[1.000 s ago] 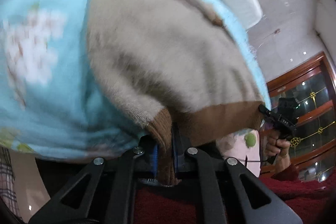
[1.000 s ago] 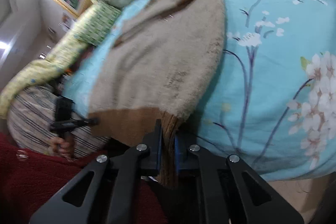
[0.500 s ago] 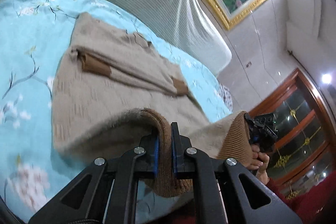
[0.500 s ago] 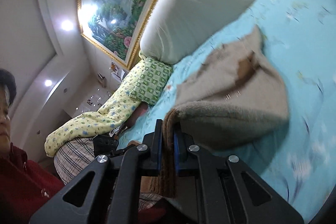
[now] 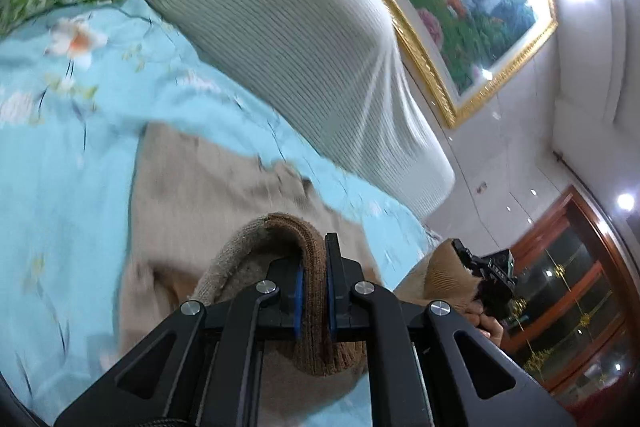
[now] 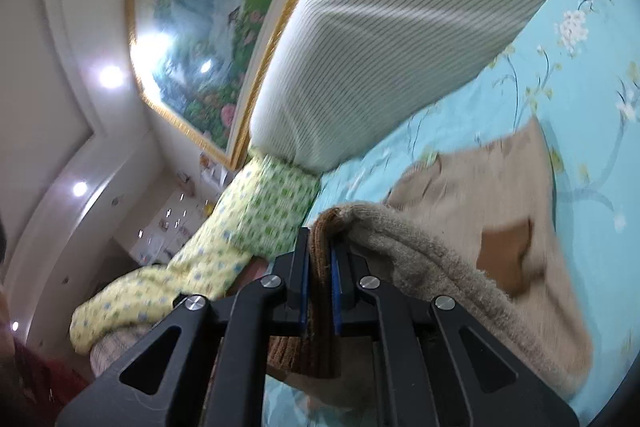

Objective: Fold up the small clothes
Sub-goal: 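Grasp the brown hem with both grippers and lift it, then fold the hem up toward the collar with both grippers and release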

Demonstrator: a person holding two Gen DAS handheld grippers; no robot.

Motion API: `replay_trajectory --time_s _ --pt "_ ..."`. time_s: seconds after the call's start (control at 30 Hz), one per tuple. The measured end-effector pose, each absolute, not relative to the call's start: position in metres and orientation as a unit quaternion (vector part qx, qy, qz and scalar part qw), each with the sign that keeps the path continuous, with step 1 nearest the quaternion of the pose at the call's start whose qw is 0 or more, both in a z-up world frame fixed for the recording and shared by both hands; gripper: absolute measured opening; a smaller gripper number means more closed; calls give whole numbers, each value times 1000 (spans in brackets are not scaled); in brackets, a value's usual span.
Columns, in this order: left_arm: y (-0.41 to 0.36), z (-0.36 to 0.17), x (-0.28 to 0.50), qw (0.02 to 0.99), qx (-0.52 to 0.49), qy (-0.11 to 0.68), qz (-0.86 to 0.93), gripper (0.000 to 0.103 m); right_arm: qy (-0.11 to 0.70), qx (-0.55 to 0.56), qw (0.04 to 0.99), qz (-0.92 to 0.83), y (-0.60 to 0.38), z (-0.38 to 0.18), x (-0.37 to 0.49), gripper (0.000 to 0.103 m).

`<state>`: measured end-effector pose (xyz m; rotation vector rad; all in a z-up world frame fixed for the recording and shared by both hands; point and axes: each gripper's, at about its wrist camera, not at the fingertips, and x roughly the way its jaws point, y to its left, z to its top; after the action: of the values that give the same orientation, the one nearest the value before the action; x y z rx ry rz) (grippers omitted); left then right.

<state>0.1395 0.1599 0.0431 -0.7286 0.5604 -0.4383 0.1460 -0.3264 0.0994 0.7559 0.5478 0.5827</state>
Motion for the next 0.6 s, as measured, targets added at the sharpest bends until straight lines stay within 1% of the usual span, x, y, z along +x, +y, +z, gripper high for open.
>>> replay_trajectory --time_s 0.23,0.37,0.47,0.6 --pt "179 14 231 877 -353 287 -156 7 286 371 863 188 -344 68 227 10" --pt "189 -12 262 873 -361 303 -129 7 309 382 861 129 -360 39 255 10" --pt "193 -31 281 868 -364 321 -106 7 346 347 868 76 -361 22 273 10" --pt "194 -48 300 865 -356 344 -85 8 371 331 867 37 -362 5 284 12"
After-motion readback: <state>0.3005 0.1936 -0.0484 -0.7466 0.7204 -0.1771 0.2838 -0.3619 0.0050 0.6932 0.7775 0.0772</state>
